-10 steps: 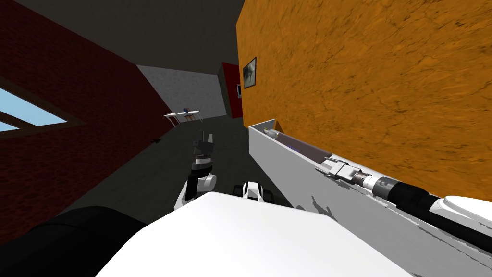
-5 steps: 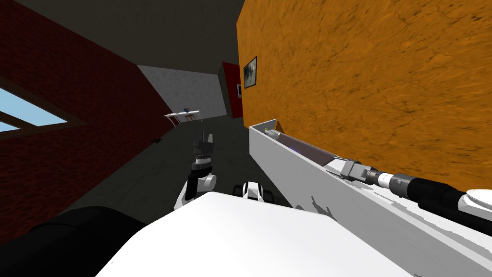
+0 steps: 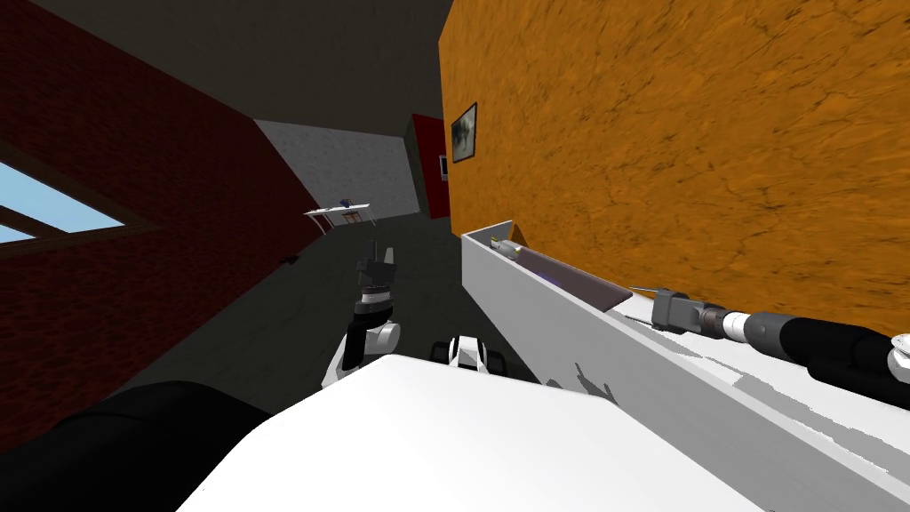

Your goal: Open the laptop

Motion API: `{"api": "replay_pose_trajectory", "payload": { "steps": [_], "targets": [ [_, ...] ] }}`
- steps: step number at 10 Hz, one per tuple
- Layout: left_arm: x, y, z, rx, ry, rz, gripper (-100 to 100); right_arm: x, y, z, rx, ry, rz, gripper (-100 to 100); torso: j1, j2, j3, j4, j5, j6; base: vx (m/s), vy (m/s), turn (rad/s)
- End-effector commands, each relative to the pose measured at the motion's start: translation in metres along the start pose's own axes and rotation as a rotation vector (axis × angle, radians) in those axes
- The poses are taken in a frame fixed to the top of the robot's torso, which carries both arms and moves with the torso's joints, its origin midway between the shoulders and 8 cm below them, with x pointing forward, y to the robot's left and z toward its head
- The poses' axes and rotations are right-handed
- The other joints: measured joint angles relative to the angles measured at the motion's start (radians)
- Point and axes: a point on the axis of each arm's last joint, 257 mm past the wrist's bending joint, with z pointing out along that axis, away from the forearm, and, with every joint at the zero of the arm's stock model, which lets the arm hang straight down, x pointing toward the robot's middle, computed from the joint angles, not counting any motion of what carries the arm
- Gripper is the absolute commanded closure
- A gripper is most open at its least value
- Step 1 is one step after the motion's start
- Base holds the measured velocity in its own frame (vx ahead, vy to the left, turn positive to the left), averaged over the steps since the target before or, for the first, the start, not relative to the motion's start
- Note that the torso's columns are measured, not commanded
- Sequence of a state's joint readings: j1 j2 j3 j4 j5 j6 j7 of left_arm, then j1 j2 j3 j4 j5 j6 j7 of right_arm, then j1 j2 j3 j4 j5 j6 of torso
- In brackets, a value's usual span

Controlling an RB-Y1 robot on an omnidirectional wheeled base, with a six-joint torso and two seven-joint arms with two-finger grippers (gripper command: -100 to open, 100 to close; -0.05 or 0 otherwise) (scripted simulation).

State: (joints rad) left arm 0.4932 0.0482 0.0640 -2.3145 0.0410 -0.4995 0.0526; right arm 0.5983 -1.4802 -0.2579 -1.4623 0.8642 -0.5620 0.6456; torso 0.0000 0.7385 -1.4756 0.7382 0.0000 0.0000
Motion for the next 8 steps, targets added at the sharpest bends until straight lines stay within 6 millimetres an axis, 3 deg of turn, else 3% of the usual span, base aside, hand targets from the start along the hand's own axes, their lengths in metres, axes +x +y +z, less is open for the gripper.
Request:
{"api": "replay_pose_trajectory", "payload": {
  "steps": [1,2,3,4,8],
  "targets": [
    [0.000,0.000,0.000,0.000,0.000,0.000,0,0.006,-0.004,-0.002,-0.008,0.020,-0.035,-100,0.000,0.000,0.000,0.000,0.000,0.000,0.012,0.007,0.003],
    [0.000,0.000,0.000,0.000,0.000,0.000,0,0.014,0.008,0.000,-0.005,0.035,-0.029,-100,-0.001,0.000,0.000,0.000,0.000,0.000,0.062,0.011,0.129],
    [0.000,0.000,0.000,0.000,0.000,0.000,0,0.011,0.003,-0.003,-0.007,0.028,-0.031,-100,0.000,-0.002,-0.001,-0.001,0.000,-0.001,0.039,0.005,0.035],
    [0.000,0.000,0.000,0.000,0.000,0.000,0,0.012,0.003,-0.003,-0.006,0.030,-0.032,100,0.000,-0.001,-0.001,0.000,0.000,0.000,0.006,0.000,-0.004],
    [0.000,0.000,0.000,0.000,0.000,0.000,0,-0.010,0.016,-0.005,-0.099,-0.036,0.072,100,-0.010,-0.005,-0.003,-0.004,-0.006,0.001,0.073,-0.131,0.015]
  ]
}}
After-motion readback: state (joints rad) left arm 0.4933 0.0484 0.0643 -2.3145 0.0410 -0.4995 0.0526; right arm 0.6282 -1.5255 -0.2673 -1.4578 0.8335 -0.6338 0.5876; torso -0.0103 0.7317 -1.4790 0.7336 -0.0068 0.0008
